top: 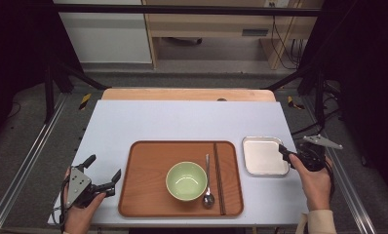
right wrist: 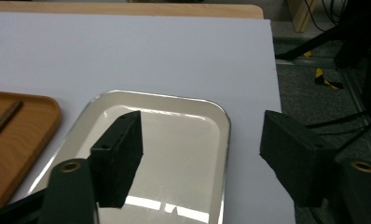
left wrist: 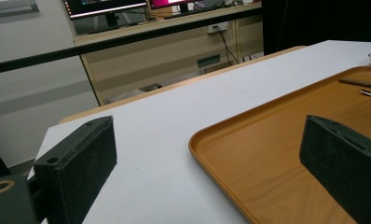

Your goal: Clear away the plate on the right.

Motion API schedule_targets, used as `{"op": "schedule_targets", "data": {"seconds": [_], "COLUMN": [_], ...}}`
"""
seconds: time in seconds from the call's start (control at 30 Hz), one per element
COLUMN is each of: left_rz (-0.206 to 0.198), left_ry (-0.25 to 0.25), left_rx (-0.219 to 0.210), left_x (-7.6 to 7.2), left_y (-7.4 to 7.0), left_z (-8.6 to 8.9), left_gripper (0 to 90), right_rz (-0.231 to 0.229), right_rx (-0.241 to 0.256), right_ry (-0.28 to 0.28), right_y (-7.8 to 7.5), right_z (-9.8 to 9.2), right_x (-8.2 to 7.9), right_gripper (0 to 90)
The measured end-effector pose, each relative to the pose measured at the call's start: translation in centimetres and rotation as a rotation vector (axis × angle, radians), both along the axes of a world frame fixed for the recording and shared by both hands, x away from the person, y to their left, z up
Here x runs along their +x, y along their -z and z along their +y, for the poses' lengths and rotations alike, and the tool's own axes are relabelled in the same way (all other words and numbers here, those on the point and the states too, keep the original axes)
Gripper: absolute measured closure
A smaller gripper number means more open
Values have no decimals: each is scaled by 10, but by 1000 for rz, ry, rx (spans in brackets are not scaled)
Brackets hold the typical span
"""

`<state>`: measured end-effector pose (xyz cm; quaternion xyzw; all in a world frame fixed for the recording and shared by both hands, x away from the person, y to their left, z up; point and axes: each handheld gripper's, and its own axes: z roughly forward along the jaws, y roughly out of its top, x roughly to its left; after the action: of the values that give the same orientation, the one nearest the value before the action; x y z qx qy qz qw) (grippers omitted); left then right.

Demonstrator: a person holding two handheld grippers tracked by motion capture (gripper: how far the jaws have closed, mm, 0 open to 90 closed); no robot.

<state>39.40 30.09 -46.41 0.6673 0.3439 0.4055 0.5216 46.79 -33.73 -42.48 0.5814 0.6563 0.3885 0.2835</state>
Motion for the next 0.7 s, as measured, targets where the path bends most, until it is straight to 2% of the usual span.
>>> {"op": "schedule_targets", "data": {"seconds": [0.07,0.3,0.37,0.5,0.63,0.7], "left_rz": [-2,1,0,6,10,10], "left_ry": [-1,-1,0,1,1,-1], "left_rx": [1,4,4,9,13,13], "left_x": [0,0,0,1,1,1], "left_y": [0,0,0,1,2,2], "left_z": [0,-1,-1,-3,-4,-3], "left_gripper": [36,36,37,38,38,39], "right_rz": [24,85,90,125,155,159], "right_rx": [-13,58,71,69,122,172], "right_ry": [13,46,50,77,91,87], "right_y": [6,19,22,28,36,38], "right_z": [-4,-18,-22,-29,-35,-36], "right_x": [0,-1,-1,-1,-1,0], "right_gripper": [362,514,551,618,654,661]}}
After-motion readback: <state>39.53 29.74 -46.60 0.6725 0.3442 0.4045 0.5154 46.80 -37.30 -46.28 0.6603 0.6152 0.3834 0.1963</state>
